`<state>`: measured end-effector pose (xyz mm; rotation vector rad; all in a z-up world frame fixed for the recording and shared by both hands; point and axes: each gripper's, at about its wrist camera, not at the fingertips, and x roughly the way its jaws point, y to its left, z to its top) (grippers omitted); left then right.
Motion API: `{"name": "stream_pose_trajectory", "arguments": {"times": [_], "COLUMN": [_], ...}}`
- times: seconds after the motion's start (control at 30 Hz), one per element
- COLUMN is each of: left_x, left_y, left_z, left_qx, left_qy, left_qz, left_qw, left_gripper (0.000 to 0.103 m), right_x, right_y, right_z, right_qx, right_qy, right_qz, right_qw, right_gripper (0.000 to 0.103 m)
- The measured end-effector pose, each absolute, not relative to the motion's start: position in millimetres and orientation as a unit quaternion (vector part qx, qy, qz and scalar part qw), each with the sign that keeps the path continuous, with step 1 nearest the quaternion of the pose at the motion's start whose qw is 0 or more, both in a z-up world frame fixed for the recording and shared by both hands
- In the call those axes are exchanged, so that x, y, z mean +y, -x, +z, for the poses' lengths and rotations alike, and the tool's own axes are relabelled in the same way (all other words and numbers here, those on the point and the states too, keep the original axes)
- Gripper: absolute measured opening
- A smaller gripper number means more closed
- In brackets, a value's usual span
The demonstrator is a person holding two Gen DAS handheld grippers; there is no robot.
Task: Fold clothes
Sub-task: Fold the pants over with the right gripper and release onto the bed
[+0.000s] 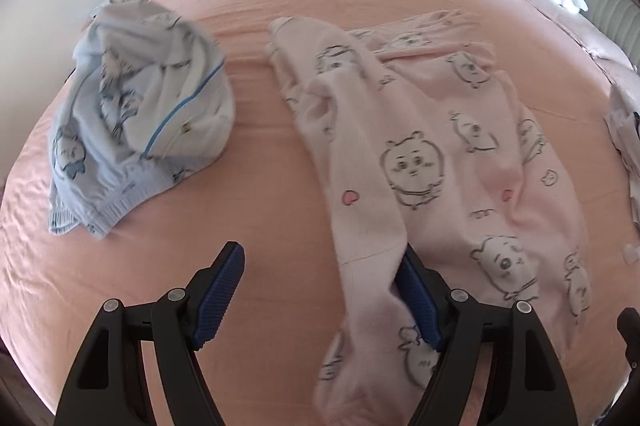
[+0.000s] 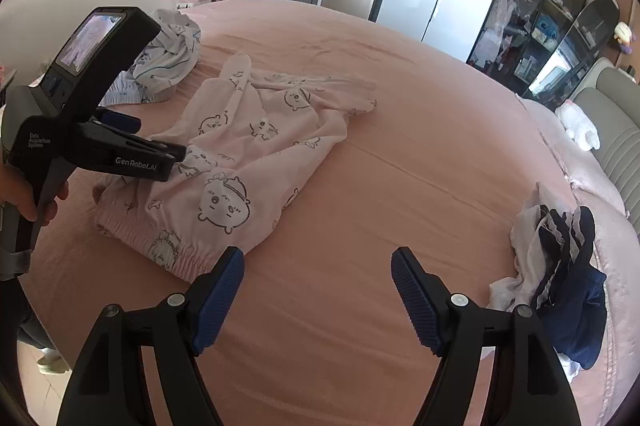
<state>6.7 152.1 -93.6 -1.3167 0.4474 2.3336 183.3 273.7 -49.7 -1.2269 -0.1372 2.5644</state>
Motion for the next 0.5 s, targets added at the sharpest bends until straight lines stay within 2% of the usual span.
{"name": "stream_pose_trajectory", "arguments": {"times": [0.1, 0.3, 0.5], "left_x": [143.8, 144.2, 149.6], "left_y": [-1.6, -9.6, -34.7], "left_z": [-90.1, -82.6, -67.7], "left_qx": [0.167, 0.218, 0.299], "left_qy": [0.473, 0.448, 0.401], "left_qz": [0.843, 0.845, 0.843], "left_qw": [0.196, 0.191, 0.198], "left_gripper": [0.079, 0.080, 0.080], "right_x": [272.4, 266.9, 247.2], "right_y": [-179.6, -177.0, -187.7], "right_z": [-54.7, -63.1, -72.4], "right_qx": [-0.053, -0.080, -0.194], "right_qy": [0.436, 0.451, 0.449], "right_qz": [0.887, 0.879, 0.865], "right_qw": [0.144, 0.132, 0.112], "right_gripper": [0.076, 0.076, 0.076]}}
